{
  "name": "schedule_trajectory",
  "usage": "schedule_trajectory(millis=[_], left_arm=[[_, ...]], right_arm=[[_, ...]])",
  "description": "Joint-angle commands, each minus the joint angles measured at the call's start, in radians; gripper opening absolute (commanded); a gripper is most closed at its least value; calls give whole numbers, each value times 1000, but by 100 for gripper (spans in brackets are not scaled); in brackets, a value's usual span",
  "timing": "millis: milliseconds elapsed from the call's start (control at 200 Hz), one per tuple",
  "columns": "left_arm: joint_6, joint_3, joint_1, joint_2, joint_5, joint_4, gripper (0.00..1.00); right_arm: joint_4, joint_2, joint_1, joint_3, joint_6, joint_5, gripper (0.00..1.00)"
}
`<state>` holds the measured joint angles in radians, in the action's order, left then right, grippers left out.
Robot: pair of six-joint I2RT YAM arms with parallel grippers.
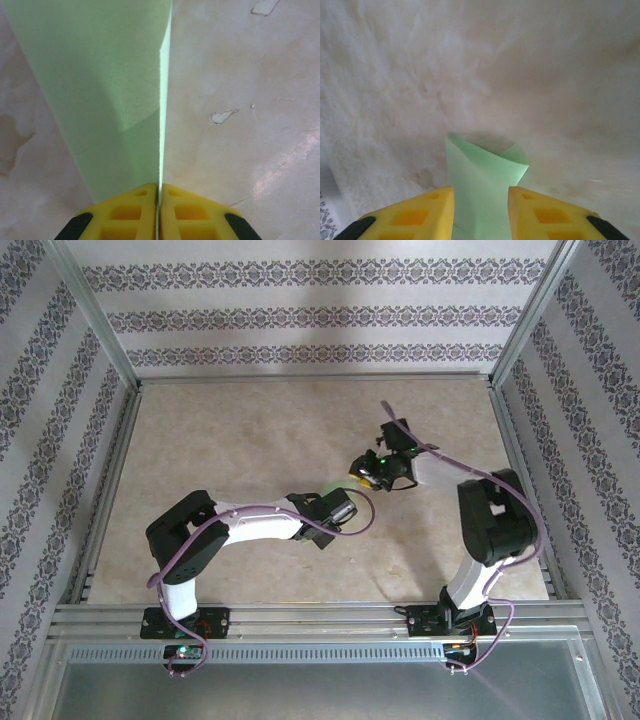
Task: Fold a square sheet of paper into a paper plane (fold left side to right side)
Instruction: Fold the wing for the fifth time at the center of the table.
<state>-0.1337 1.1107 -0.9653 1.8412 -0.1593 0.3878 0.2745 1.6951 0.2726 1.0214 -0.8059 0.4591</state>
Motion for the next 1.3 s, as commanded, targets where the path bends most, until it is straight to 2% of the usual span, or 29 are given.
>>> schedule_trajectory(millis=[0,120,220,440,615,730,869,1049,1294], left_arm=[[-32,-31,33,-30,83,-68,8],[-57,-56,75,-45,202,-132,6],[-90,-81,119,-59,305,-194,4],[-172,-84,229,-45,558,-278,3],[-238,-81,296,3,693,-328,2],[-277,-78,328,33,764,-363,2],[-313,-64,349,76,832,-393,2],[-370,-60,364,113,897,-462,2],[-460,-67,380,143,949,-574,2]], right_arm=[[88,-114,-86,-52,100,-69,37],[99,-200,-172,-118,146,-58,38],[104,-237,-195,-158,180,-40,38],[42,-241,-177,-232,193,35,39],[-55,-240,-108,-268,165,48,51],[-155,-224,-56,-289,97,49,56],[-249,-180,9,-290,29,32,57],[-320,-123,73,-273,-19,5,55],[-376,-79,95,-265,-40,-10,51]])
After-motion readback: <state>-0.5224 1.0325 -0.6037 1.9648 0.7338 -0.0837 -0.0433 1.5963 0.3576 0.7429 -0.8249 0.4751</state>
